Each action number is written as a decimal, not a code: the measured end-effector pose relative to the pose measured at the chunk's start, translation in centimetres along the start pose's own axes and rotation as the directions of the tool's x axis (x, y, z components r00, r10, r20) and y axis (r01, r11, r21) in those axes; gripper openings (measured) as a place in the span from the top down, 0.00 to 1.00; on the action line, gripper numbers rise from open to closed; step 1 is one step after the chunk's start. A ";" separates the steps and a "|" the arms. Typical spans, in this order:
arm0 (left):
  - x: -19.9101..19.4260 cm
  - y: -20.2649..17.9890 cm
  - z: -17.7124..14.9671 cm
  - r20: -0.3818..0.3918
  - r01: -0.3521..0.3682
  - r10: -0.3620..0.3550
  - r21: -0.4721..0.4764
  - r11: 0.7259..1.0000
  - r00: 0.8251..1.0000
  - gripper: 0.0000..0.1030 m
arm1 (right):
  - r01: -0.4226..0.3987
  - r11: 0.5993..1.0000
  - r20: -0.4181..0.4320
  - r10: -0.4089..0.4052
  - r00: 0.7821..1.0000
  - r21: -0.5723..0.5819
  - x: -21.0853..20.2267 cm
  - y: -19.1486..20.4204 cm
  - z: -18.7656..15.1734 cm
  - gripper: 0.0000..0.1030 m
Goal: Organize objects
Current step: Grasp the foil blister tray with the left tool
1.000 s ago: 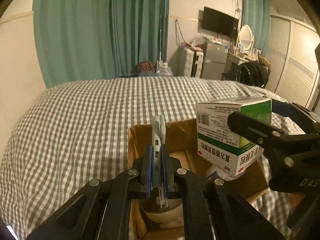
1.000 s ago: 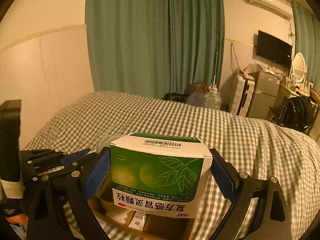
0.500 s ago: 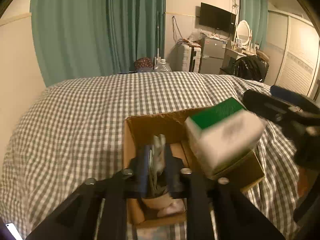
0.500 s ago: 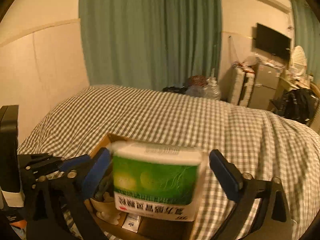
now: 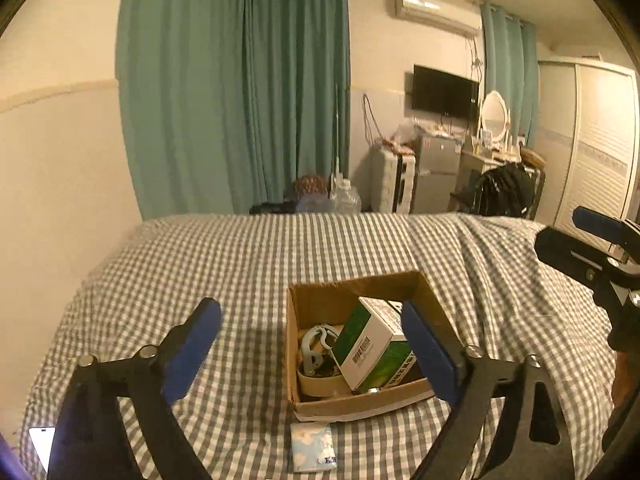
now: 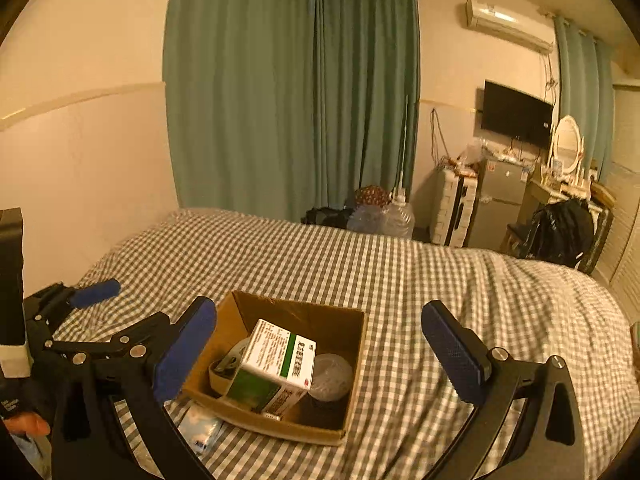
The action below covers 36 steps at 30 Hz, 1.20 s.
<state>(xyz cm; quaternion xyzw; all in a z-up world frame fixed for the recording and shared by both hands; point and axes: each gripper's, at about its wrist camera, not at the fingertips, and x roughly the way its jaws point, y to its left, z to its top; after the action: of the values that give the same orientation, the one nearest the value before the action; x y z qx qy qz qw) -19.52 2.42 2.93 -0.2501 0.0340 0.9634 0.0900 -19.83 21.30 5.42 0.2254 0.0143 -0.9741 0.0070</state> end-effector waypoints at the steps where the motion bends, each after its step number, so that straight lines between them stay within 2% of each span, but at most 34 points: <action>1: -1.0 0.1 0.0 0.011 -0.015 0.015 -0.005 1.000 1.000 0.01 | 0.002 1.000 0.007 -0.002 1.000 -0.007 -0.8 0.2 0.2 0.00; 7: -5.4 1.5 -0.9 0.066 -0.057 0.059 -0.036 0.998 0.996 0.00 | 0.024 0.998 0.054 -0.021 0.998 -0.050 -6.7 2.0 -0.6 0.00; 10: -6.3 2.2 -2.2 0.068 -0.079 0.082 -0.050 0.996 0.994 0.00 | 0.055 0.995 0.070 -0.049 0.996 -0.081 -8.5 2.6 -1.5 0.00; 14: -5.4 2.6 -5.4 0.016 -0.097 0.099 -0.074 0.993 0.995 0.00 | 0.081 0.993 0.076 -0.074 0.994 -0.085 -9.1 3.1 -4.0 0.00; 18: -2.7 2.2 -9.3 -0.070 -0.131 0.125 -0.087 0.988 0.990 0.00 | 0.052 0.997 -0.009 -0.053 0.999 -0.058 -5.9 3.1 -8.4 0.00; 21: 0.0 1.5 -13.1 -0.163 -0.177 0.168 -0.044 0.983 0.972 0.00 | 0.052 0.998 -0.078 -0.055 0.995 -0.042 -2.6 3.1 -11.9 0.00; 25: 3.0 1.2 -17.7 -0.292 -0.159 0.142 -0.036 0.987 0.946 0.00 | 0.032 0.999 -0.170 -0.031 0.985 0.006 0.9 2.8 -16.2 0.00; 27: 3.9 1.2 -19.4 -0.339 -0.145 0.127 -0.028 0.989 0.932 0.00 | 0.022 0.999 -0.237 -0.015 0.971 0.029 2.3 2.4 -18.1 0.00; 29: 5.1 1.2 -20.7 -0.399 -0.134 0.111 -0.029 0.991 0.910 0.00 | 0.027 0.999 -0.284 -0.013 0.959 0.044 3.2 2.0 -19.1 0.00; 32: 6.0 0.7 -21.6 -0.441 -0.091 0.073 -0.019 0.996 0.895 0.00 | 0.039 0.996 -0.301 -0.012 0.954 0.085 3.5 1.2 -19.4 0.00; 36: 6.5 -0.2 -22.3 -0.469 -0.088 0.088 0.023 0.996 0.879 0.00 | 0.035 0.996 -0.289 -0.011 0.957 0.079 3.2 1.4 -19.6 0.00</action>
<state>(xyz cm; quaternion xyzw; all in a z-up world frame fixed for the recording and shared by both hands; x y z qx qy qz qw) -14.44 1.20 -19.70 -0.4740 0.0664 0.8773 0.0354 -14.09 20.47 -13.58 0.3648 -0.0227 -0.9307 -0.0160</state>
